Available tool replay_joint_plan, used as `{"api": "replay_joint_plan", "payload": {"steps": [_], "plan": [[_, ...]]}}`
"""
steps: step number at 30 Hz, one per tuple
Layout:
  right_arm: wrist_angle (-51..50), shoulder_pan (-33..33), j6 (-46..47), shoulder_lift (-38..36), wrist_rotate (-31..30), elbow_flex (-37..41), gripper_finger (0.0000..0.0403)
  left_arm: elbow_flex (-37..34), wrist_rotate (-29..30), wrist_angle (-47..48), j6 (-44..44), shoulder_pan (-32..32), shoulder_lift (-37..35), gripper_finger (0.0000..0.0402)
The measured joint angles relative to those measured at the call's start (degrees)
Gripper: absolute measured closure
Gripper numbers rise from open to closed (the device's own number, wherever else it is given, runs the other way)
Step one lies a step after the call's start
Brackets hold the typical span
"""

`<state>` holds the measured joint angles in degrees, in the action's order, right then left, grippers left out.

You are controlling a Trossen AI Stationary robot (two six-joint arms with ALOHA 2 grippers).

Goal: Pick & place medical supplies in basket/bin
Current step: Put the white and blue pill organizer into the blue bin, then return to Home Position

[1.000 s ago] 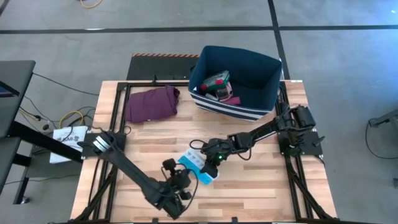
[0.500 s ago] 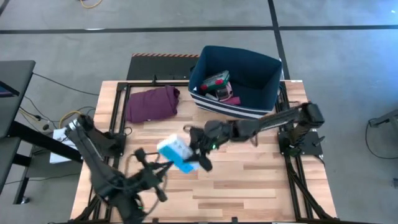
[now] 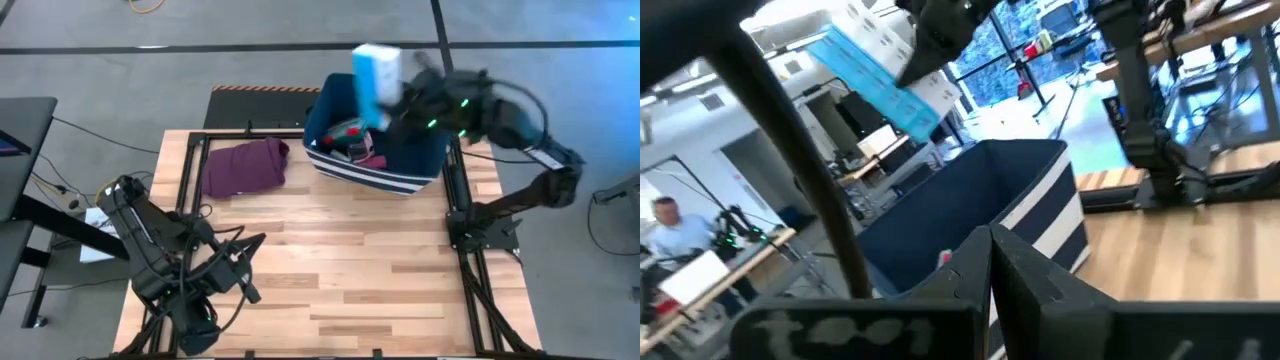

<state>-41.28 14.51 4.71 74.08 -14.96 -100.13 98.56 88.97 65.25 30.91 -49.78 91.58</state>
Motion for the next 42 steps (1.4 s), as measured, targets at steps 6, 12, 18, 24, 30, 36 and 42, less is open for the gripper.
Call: {"api": "replay_joint_plan", "payload": {"steps": [6, 12, 18, 24, 30, 36, 42], "plan": [[-17.4, 17.0, 5.5, -0.6, -3.0, 4.4, 0.0267, 0.0, 0.0, -0.5, -4.4, 1.7, 0.0, 0.0401], [-11.6, 24.2, 2.6, 5.2, 6.8, 17.3, 0.0269, 0.0, 0.2, -0.5, -6.1, 3.2, 0.0, 0.0401], [-10.3, 26.2, 0.5, 16.4, 11.7, 22.9, 0.0258, 0.0, 0.2, -0.5, -7.8, 3.9, 0.0, 0.0401], [-11.8, 26.7, -2.2, 24.2, 11.7, 22.6, 0.0268, 0.0, 0.0, -0.4, -8.1, 4.2, 0.0, 0.0401], [-17.5, 26.4, -5.4, 26.3, 15.5, 17.9, 0.0188, 0.0, -1.3, -0.3, -8.0, 4.1, 0.0, 0.0401], [-27.3, 24.6, -5.4, 23.6, 19.5, 8.6, 0.0147, 0.0, -1.3, -0.4, -7.8, 4.2, -0.1, 0.0401], [-37.8, 20.9, -7.5, 18.5, 19.6, -4.0, 0.0144, -0.1, 0.9, -0.4, -11.2, 4.6, -0.8, 0.0401]]}}
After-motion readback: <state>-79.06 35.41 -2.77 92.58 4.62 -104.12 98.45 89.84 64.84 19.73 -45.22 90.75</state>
